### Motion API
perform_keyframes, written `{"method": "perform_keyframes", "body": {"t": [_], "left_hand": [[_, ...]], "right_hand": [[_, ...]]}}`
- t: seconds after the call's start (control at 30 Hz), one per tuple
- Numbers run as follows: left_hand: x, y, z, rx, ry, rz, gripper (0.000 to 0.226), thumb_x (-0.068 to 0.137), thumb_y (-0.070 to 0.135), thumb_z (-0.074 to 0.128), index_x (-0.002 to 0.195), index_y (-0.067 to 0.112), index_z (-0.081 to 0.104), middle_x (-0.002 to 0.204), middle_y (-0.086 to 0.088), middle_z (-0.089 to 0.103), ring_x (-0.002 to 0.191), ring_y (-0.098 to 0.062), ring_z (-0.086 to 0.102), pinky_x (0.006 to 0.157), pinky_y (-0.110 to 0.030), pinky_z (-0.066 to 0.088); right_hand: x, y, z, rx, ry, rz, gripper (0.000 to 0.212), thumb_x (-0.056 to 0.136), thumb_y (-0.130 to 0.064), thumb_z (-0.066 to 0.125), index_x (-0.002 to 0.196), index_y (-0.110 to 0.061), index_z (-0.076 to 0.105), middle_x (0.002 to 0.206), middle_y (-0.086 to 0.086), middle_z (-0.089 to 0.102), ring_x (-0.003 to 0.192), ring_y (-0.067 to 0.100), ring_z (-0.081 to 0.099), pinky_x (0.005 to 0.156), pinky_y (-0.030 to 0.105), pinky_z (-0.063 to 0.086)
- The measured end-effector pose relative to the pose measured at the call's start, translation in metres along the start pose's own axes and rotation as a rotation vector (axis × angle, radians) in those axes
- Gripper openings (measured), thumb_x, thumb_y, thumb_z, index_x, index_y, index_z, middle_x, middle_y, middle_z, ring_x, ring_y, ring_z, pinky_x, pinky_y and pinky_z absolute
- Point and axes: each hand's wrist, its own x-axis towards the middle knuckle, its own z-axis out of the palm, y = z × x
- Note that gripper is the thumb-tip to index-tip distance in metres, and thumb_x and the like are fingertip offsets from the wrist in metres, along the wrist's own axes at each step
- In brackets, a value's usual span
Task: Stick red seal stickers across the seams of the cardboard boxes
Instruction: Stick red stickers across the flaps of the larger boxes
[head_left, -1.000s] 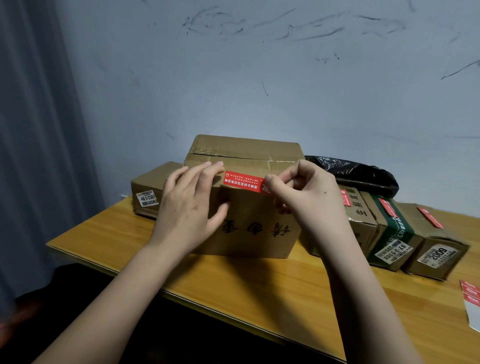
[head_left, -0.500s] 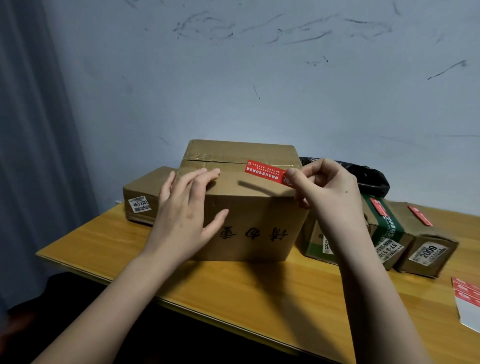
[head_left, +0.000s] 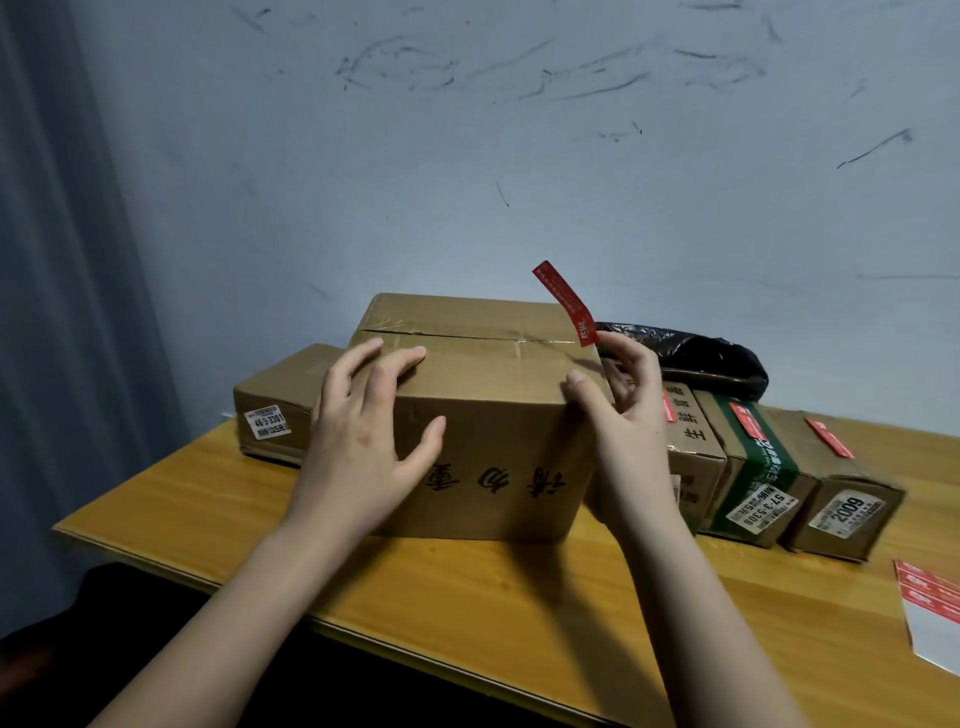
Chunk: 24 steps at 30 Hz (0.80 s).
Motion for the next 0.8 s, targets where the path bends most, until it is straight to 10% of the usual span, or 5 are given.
{"method": "perform_keyframes", "body": {"t": [0.13, 0.33, 0.53, 0.8], "left_hand": [[0.002, 0.002, 0.001, 0.024, 0.024, 0.013, 0.061, 0.082, 0.046, 0.054, 0.135, 0.019, 0.040, 0.125, 0.006, 0.030, 0.125, -0.017, 0.034, 0.099, -0.051, 0.044], [-0.002, 0.007, -0.001, 0.033, 0.013, 0.020, 0.063, 0.081, 0.051, 0.048, 0.134, 0.020, 0.038, 0.126, -0.002, 0.037, 0.123, -0.018, 0.036, 0.098, -0.050, 0.045], [-0.006, 0.014, -0.007, 0.036, -0.002, -0.006, 0.062, 0.079, 0.054, 0.047, 0.131, 0.022, 0.036, 0.126, -0.004, 0.048, 0.124, -0.016, 0.036, 0.098, -0.051, 0.045], [-0.004, 0.016, -0.012, 0.052, 0.010, -0.020, 0.058, 0.081, 0.050, 0.057, 0.129, 0.021, 0.040, 0.123, 0.009, 0.034, 0.121, -0.015, 0.034, 0.099, -0.051, 0.040]], "right_hand": [[-0.003, 0.001, 0.003, -0.013, 0.030, -0.036, 0.043, 0.090, -0.006, 0.061, 0.124, -0.030, 0.049, 0.138, -0.008, 0.044, 0.124, -0.007, 0.043, 0.078, 0.000, 0.038], [-0.006, -0.009, -0.004, 0.044, 0.039, -0.006, 0.042, 0.089, -0.005, 0.062, 0.120, -0.032, 0.050, 0.130, -0.014, 0.051, 0.120, -0.012, 0.043, 0.083, 0.004, 0.042], [-0.006, -0.014, -0.009, 0.082, 0.026, 0.059, 0.039, 0.088, -0.005, 0.063, 0.117, -0.030, 0.053, 0.125, -0.014, 0.056, 0.122, 0.011, 0.052, 0.105, 0.038, 0.043], [0.000, -0.019, -0.010, 0.136, 0.005, 0.030, 0.032, 0.089, 0.001, 0.059, 0.113, -0.020, 0.055, 0.115, -0.007, 0.061, 0.100, -0.011, 0.057, 0.079, 0.005, 0.044]]}}
